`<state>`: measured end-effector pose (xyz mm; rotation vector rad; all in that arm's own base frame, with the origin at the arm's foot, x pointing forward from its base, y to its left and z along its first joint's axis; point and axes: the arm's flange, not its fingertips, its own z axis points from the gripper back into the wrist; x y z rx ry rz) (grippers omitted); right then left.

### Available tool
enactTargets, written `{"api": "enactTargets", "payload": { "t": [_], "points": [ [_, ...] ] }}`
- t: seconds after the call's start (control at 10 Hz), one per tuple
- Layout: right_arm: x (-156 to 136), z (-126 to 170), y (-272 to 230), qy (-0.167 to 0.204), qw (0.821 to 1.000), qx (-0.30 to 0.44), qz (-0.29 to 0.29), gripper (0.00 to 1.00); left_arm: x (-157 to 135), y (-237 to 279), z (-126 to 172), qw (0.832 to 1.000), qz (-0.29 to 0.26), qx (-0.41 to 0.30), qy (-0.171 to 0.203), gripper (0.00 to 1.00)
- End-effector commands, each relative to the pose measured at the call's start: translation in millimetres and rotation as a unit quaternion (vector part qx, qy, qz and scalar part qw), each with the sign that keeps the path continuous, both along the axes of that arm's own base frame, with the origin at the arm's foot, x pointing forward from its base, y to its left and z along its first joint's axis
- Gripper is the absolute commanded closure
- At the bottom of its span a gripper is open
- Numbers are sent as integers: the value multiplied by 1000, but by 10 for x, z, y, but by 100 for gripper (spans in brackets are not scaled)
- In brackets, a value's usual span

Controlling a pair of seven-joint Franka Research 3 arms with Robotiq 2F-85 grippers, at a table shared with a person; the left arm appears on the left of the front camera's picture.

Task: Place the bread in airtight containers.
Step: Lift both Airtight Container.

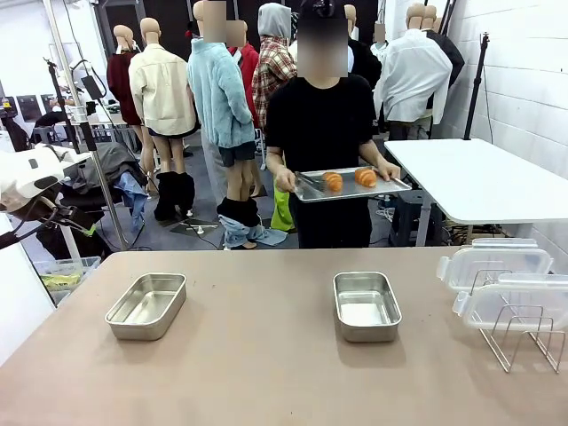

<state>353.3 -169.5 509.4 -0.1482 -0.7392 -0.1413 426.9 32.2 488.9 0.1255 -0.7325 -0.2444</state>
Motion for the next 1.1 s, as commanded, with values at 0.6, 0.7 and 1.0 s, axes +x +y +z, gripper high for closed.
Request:
{"api": "enactTargets", "payload": {
  "t": [0.6, 0.7, 1.0],
  "points": [
    [1, -13, 11, 7, 1000, -9, -1, 0, -1, 26, 7, 1000, 2, 0, -4, 0],
    [1, -13, 11, 7, 1000, -9, -1, 0, -1, 26, 7, 1000, 2, 0, -4, 0],
    [1, -13, 11, 7, 1000, -9, -1, 0, -1, 26, 7, 1000, 2, 0, -4, 0]
  ]
}}
